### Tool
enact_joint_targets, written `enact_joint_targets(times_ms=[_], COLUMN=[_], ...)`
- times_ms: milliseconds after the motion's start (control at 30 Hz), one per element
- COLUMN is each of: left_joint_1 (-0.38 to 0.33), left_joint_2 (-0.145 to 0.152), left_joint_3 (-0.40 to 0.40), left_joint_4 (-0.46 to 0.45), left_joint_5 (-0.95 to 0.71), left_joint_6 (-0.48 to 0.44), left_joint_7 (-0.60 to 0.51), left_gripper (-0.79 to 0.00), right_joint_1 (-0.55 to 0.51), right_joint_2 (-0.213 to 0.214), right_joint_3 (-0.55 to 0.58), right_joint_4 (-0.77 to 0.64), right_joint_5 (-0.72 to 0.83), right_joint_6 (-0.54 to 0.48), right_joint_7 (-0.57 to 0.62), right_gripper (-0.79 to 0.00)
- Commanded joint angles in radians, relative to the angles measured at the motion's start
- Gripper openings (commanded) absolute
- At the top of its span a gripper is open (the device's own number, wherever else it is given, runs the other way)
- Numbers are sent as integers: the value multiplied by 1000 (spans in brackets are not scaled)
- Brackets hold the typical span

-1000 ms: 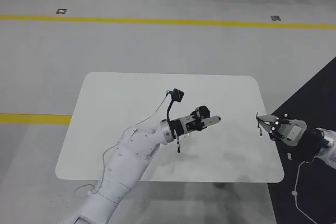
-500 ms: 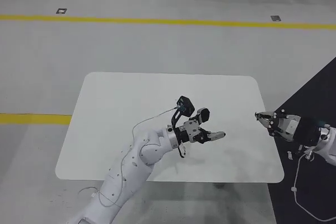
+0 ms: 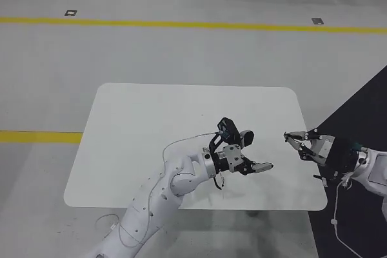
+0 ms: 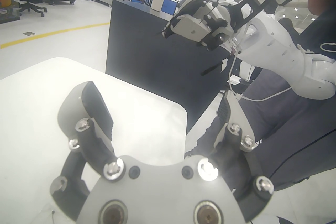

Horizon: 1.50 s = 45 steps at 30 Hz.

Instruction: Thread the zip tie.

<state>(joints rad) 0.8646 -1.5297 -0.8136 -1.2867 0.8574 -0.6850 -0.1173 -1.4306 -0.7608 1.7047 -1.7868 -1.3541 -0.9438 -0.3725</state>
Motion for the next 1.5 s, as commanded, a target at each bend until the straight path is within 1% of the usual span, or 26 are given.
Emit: enact_joint_targets(times_ms=[0, 267, 400, 433, 467, 533, 567, 600, 767, 833, 933, 1100, 1300, 1367, 1467], left_joint_1=[0, 0, 35, 40, 48, 56, 62, 64, 56, 50, 45, 26, 8, 2, -1], left_joint_2=[-1, -1, -2, -2, -2, -3, -4, -5, -10, -13, -19, -30, -44, -47, -50], left_joint_3=[1, 1, 13, 15, 18, 15, 15, 16, 17, 22, 34, 50, 56, 56, 57], left_joint_4=[8, 8, -25, -35, -39, -48, -49, -50, -53, -52, -40, -13, 14, 20, 21], left_joint_5=[7, 7, -36, -29, -30, -35, -37, -38, 0, 3, -2, -59, -133, -152, -161], left_joint_6=[1, 1, -15, -17, -20, -18, -19, -24, -11, -14, -18, -23, 18, 16, 9], left_joint_7=[8, 8, 10, 16, 27, 58, 76, 88, 137, 147, 157, 137, 107, 98, 92], left_gripper=[0, 0, 0, -28, -80, -151, -305, -339, -339, -394, -394, -403, -416, -437, -446], right_joint_1=[-9, -9, -9, -9, -9, -9, -9, -9, -9, -9, -9, -9, -9, -9, -9], right_joint_2=[-1, -1, -1, -1, -1, -1, -1, -1, -1, -1, -1, -1, -1, -1, -1], right_joint_3=[-5, -5, -5, -5, -5, -5, -5, -5, -5, -5, -5, -5, -5, -5, -5], right_joint_4=[-6, -6, -6, -6, -6, -6, -6, -6, -6, -6, -6, -6, -6, -6, -6], right_joint_5=[-7, -7, -7, -7, -7, -7, -7, -7, -7, -7, -7, -7, -7, -7, -7], right_joint_6=[11, 11, 11, 11, 11, 11, 11, 11, 11, 11, 11, 11, 11, 11, 11], right_joint_7=[6, 6, 6, 6, 6, 6, 6, 6, 6, 6, 6, 6, 6, 6, 6], right_gripper=[-785, -785, -785, -785, -785, -785, -785, -785, -785, -785, -785, -785, -785, -785, -785])
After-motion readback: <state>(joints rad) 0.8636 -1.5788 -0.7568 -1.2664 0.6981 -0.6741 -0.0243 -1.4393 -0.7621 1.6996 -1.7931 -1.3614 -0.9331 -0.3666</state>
